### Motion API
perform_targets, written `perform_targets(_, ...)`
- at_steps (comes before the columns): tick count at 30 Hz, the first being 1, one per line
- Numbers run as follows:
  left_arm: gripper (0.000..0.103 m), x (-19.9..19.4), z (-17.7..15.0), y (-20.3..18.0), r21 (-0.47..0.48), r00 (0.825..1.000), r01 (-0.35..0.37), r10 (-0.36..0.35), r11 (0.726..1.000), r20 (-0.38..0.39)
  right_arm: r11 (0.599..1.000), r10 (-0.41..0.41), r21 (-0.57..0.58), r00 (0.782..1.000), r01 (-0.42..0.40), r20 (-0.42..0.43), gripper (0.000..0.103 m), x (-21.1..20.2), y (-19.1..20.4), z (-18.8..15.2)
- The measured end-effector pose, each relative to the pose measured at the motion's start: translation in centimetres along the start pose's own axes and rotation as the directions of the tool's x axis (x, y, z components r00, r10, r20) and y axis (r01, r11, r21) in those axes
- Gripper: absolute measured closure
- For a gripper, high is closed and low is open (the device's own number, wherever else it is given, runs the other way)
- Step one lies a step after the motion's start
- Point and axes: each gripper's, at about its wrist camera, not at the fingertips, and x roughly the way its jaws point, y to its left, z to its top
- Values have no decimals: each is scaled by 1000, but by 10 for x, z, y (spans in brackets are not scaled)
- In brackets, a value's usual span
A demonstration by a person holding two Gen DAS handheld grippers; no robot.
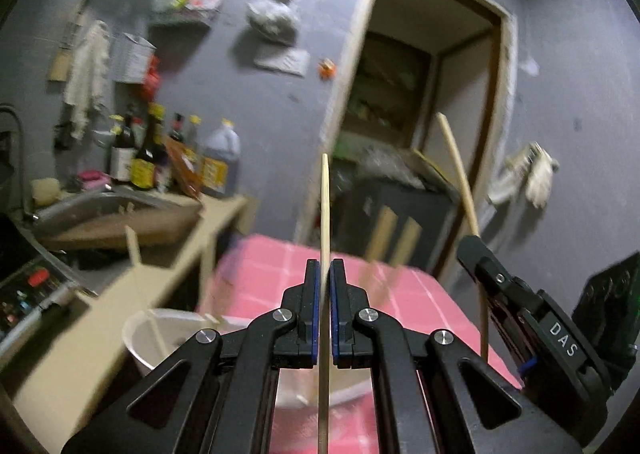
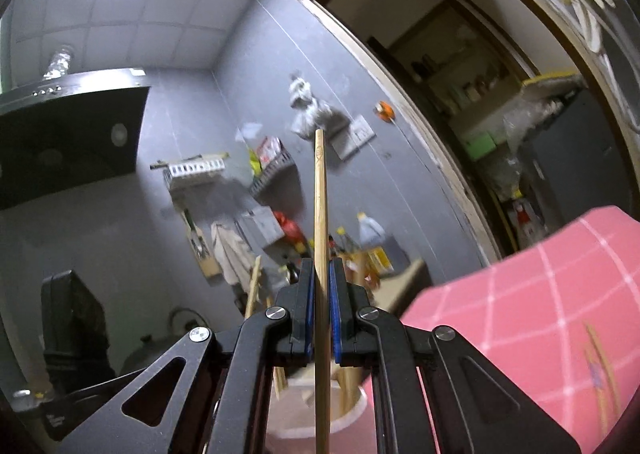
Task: Organize utensils
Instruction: 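Lift both held chopsticks and lower them into the white holder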
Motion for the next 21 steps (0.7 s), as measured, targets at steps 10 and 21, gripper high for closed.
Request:
perform_targets(10,100,9,37,75,-118,982,-87,106,989,158,1000,-14,13,997,13,79,98,36,6,-17)
perform_targets(21,100,20,20,85,-120,959,-179,200,976,199,998,-53,36,994,50,96,98,41,-4,-29)
